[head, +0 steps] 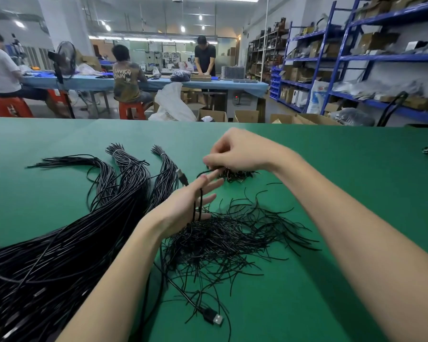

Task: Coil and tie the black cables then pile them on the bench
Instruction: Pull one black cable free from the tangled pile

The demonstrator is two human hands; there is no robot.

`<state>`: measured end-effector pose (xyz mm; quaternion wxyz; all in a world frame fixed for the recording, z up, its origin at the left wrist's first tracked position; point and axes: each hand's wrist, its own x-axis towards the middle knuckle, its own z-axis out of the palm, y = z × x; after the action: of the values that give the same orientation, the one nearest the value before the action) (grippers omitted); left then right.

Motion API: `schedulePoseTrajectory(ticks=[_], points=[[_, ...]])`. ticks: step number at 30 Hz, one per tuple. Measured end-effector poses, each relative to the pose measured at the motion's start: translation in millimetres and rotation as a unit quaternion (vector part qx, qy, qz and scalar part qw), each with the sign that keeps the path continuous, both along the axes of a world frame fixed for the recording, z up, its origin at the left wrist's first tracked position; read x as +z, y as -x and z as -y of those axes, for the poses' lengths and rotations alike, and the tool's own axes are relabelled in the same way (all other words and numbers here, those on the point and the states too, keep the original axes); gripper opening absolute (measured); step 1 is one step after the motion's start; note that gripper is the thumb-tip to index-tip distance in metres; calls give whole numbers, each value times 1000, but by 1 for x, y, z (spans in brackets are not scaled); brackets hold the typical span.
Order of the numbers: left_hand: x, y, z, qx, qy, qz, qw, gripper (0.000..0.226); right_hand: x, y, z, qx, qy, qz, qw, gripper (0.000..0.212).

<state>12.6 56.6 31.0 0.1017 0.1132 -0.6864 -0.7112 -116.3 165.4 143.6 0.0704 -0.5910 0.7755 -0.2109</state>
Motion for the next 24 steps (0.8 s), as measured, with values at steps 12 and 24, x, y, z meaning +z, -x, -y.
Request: schedulePoseTrajectory(ticks=[12,24], points=[[8,-5,3,-56,-121,-62,989,47,-99,-10,-36,14,80,470,879,25],[15,-10,5,-124,-242,-159,949,50,-110,9,-31,16,-156,455,876,49]])
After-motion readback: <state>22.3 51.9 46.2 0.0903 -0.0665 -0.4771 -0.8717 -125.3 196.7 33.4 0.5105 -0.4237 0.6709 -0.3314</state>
